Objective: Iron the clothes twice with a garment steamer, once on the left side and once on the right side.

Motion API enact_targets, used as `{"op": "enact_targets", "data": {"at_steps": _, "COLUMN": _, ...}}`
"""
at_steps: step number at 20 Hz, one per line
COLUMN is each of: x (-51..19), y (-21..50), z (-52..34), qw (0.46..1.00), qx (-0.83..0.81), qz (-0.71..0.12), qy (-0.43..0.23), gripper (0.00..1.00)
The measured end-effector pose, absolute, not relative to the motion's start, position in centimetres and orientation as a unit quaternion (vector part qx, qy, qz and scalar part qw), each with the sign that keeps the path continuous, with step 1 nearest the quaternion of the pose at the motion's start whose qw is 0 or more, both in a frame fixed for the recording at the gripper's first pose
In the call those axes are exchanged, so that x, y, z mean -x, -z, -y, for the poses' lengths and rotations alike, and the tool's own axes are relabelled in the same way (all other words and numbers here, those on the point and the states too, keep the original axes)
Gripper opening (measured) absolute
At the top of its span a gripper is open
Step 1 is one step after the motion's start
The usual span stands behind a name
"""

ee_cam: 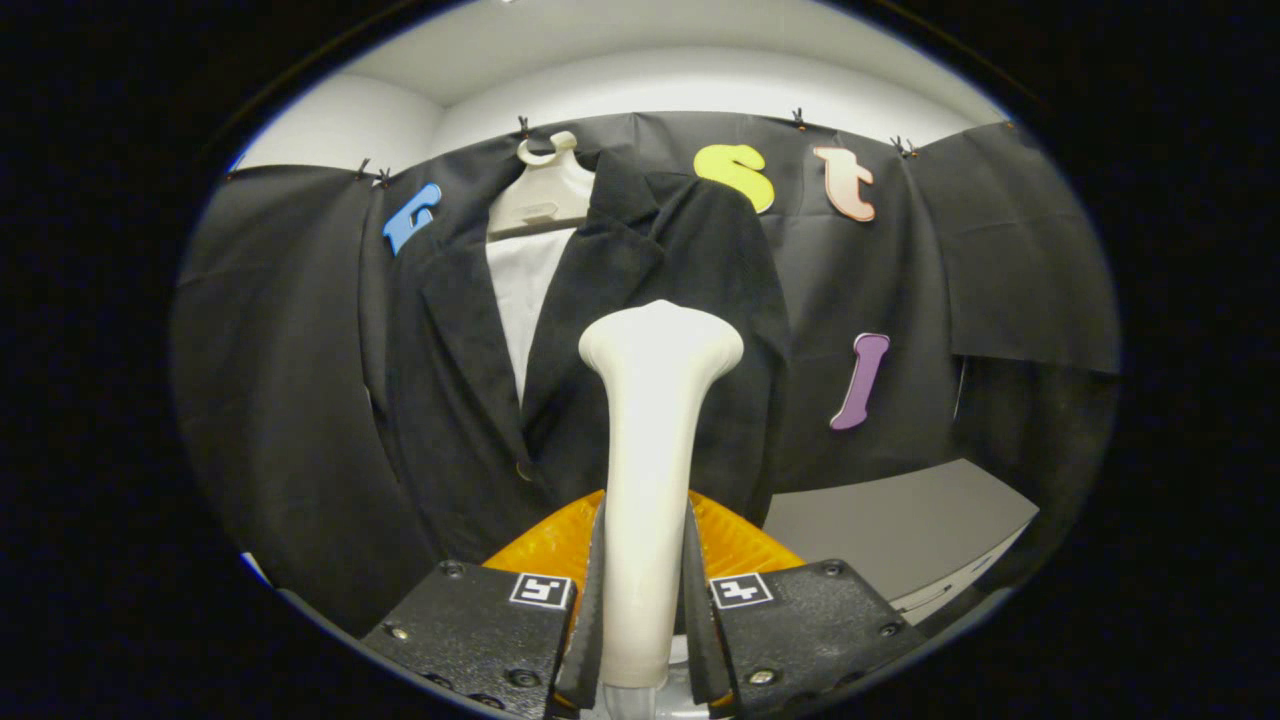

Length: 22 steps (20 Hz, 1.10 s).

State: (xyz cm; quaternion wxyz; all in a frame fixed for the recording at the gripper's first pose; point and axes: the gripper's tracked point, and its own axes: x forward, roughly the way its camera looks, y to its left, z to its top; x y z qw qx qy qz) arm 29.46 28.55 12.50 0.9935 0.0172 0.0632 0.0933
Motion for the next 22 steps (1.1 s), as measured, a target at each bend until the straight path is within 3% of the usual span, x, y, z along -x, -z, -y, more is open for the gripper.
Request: {"op": "enact_targets", "data": {"at_steps": 22, "x": -28.7, "y": 2.0, "z": -26.9, "qw": 0.985, "qx": -0.011, "qz": -0.158, "qy": -0.063, "gripper": 0.37}}
